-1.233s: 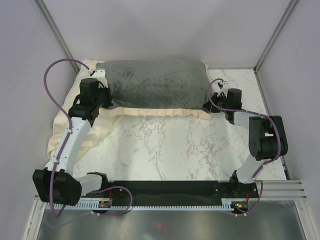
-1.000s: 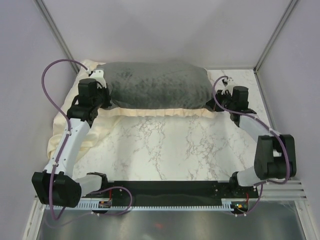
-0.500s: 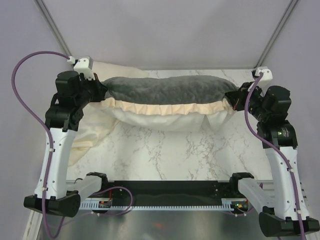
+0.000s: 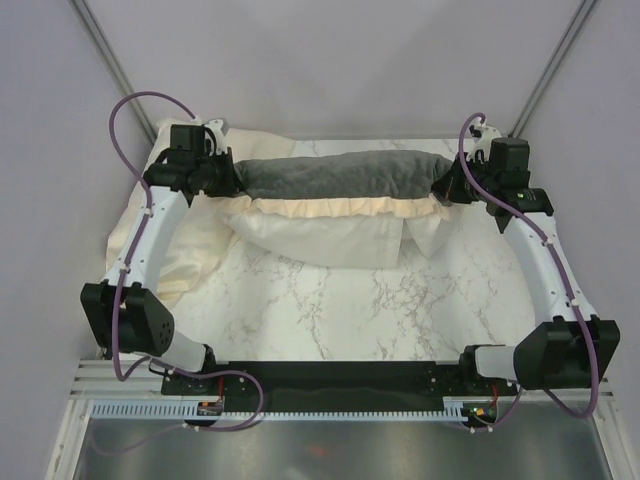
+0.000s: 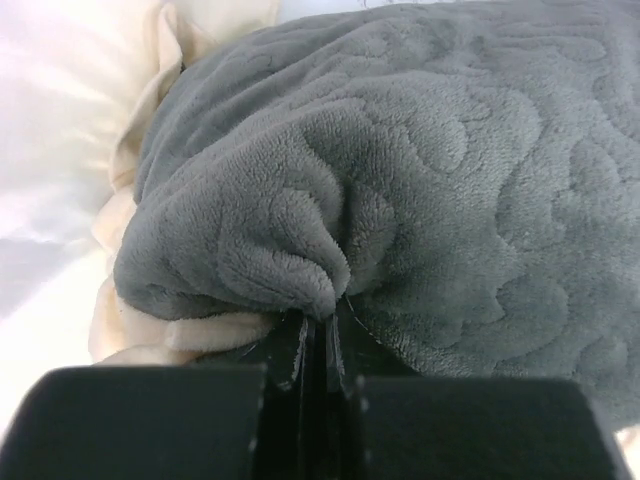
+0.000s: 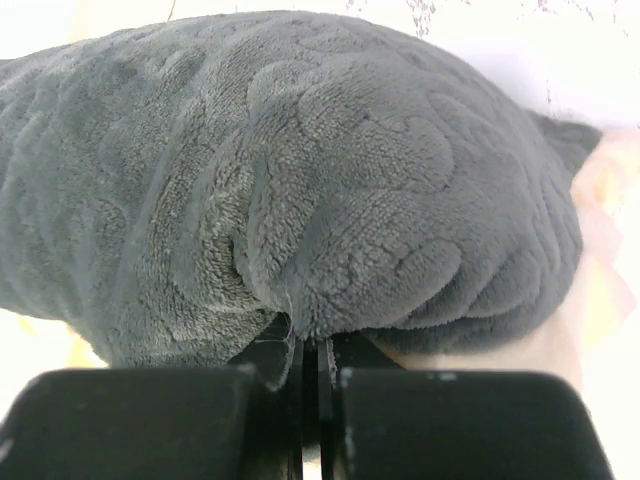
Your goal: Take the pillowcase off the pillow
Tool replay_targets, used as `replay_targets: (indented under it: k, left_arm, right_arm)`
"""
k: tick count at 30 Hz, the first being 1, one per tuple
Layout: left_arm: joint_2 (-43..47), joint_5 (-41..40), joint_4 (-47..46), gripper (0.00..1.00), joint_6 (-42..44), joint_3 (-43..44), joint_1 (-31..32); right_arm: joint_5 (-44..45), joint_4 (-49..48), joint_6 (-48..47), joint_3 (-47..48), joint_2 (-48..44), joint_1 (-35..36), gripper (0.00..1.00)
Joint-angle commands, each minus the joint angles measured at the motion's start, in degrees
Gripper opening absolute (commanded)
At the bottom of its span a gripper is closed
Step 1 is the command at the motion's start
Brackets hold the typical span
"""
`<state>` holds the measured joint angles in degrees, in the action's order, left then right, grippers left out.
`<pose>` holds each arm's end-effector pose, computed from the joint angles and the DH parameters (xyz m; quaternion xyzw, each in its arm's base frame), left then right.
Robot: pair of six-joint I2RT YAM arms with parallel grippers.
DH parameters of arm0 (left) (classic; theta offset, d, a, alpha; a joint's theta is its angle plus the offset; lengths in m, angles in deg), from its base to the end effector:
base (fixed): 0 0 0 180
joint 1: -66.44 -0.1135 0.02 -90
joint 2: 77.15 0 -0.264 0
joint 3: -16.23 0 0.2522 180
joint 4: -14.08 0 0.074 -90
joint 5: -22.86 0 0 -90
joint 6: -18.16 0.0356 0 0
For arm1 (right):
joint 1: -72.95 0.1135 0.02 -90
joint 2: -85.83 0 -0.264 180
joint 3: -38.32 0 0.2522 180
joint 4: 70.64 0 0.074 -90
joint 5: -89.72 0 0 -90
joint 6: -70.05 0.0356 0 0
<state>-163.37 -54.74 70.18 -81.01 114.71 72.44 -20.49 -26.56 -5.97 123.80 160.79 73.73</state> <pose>0.3249 -0.0418 0.3551 0.0170 0.9154 -0.1499 0.3732 0.2888 0.0162 0.3551 0.0173 0.8713 0.2131 0.4418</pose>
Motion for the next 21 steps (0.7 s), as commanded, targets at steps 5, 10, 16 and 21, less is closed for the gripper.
replay_targets:
  k: [5,10,16,21]
  left_arm:
    - [5.17,-0.97,-2.97,0.02,0.64,1.05,0.06]
    - [0.71,2.27,-2.71,0.02,0.03,3.68,0.06]
    - [-7.99,-0.01,-2.62,0.02,-0.15,7.9,0.06]
    - [-14.49,-1.41,-2.45,0.02,-0.94,13.53,0.15]
  right_arm:
    - [-4.84,-5.8,3.33,0.08,-3.59,0.54,0.0]
    - [-7.55,-5.98,4.21,3.33,1.67,0.63,0.0]
    - [-7.57,-7.65,4.39,7.46,11.78,0.63,0.0]
    - [-5.55,-8.79,4.22,13.52,21.36,0.63,0.0]
